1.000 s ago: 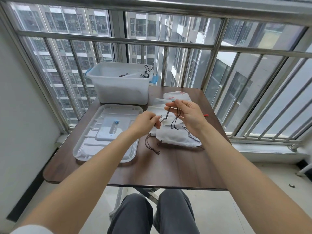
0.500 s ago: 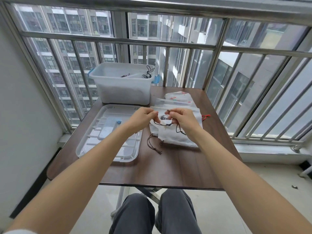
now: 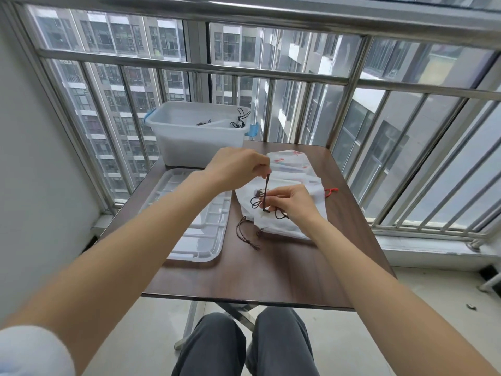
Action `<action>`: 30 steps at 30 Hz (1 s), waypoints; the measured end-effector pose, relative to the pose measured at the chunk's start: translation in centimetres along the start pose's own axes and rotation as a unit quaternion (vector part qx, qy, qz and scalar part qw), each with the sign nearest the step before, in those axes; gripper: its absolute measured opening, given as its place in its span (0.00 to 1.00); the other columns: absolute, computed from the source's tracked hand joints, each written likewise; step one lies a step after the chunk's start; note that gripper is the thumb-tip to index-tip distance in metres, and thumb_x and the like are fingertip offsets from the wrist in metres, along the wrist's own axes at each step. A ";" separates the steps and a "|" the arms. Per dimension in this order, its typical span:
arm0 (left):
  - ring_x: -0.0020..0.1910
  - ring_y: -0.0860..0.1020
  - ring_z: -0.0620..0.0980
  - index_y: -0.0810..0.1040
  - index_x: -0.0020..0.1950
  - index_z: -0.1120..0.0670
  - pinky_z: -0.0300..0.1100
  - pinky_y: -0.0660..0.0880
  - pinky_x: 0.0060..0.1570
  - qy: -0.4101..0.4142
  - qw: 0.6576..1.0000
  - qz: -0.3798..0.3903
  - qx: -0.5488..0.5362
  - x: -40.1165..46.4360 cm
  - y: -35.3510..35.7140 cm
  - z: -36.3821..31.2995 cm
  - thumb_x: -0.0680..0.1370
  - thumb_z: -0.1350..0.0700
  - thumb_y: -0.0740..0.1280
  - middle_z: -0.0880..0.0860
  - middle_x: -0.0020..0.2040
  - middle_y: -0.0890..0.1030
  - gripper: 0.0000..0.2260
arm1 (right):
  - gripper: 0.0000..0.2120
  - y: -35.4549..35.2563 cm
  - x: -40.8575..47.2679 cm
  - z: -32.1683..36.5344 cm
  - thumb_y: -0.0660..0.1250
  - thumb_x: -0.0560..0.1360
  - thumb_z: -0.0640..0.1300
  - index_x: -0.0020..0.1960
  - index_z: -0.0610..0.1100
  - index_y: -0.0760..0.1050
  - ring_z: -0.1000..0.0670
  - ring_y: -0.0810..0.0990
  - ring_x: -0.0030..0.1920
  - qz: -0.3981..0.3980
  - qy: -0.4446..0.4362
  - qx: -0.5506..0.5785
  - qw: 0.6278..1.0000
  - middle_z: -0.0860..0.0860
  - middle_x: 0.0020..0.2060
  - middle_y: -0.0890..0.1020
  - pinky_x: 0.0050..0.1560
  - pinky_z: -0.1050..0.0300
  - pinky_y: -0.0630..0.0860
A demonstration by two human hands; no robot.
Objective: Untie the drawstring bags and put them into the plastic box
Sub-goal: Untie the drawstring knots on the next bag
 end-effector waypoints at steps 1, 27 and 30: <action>0.50 0.78 0.52 0.79 0.51 0.47 0.40 0.63 0.37 0.006 1.000 0.000 0.003 0.4 0.0 -0.1 0.80 0.47 0.59 0.46 0.51 0.81 0.10 | 0.07 0.2 -0.1 0.0 0.68 0.71 0.30 0.49 0.31 0.80 0.61 0.78 0.27 0.011 0.002 -0.009 1.000 0.57 0.27 0.82 0.34 0.72 0.73; 0.42 0.76 0.47 0.79 0.58 0.56 0.25 0.68 0.47 -0.002 0.948 -0.126 -0.293 -2.6 5.0 -1.6 0.72 0.61 0.71 0.50 0.46 0.80 0.15 | 0.10 -1.8 0.8 0.0 0.72 0.70 0.37 0.43 0.42 0.70 0.55 0.82 0.33 -0.035 0.049 0.112 0.992 0.51 0.30 0.84 0.35 0.67 0.74; 0.40 0.76 0.43 0.81 0.55 0.59 0.20 0.67 0.45 -0.018 0.943 -0.142 -0.300 -2.7 4.5 -1.1 0.69 0.63 0.74 0.54 0.45 0.83 0.14 | 0.13 -2.3 0.7 -0.4 0.75 0.68 0.41 0.42 0.44 0.70 0.54 0.77 0.35 -0.053 0.063 0.050 0.995 0.49 0.34 0.81 0.37 0.63 0.70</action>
Point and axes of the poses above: each hand's wrist, its own x-axis towards the middle knuckle, its own y-axis out of the palm, z = x × y, the point moved 10 cm from there along x, towards the middle knuckle
